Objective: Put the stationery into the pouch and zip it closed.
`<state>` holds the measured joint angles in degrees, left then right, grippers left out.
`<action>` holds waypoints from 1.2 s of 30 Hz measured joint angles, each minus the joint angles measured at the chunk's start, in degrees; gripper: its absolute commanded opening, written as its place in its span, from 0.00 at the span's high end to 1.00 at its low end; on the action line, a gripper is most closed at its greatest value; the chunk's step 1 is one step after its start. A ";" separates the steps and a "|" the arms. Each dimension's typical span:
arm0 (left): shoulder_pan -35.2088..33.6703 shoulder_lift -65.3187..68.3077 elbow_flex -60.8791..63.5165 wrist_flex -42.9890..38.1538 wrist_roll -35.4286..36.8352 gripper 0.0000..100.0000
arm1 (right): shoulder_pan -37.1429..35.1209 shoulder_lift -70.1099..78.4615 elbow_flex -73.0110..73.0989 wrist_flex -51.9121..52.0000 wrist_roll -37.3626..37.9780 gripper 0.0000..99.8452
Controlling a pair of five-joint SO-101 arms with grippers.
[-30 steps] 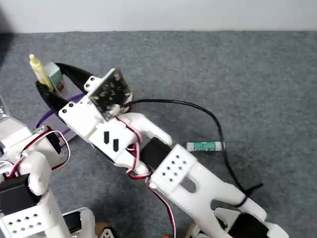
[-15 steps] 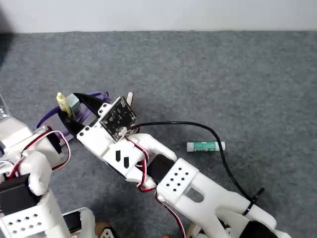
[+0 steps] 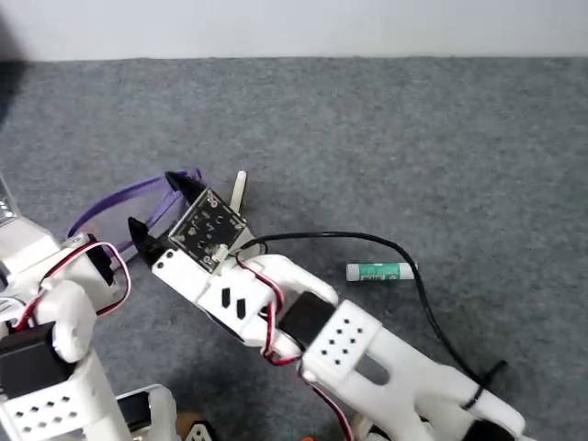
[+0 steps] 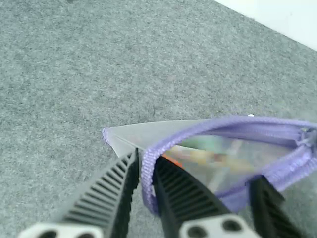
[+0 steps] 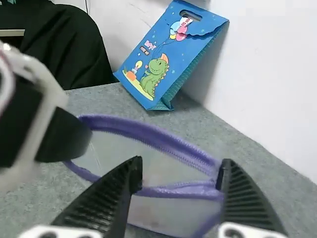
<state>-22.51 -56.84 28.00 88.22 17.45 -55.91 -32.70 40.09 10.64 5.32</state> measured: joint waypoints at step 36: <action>-0.09 0.00 0.35 -0.26 0.00 0.99 | 20.22 71.12 -75.87 55.56 -34.46 0.89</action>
<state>-22.59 -56.84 28.35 87.96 17.45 -35.69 38.42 -35.78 66.20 -29.14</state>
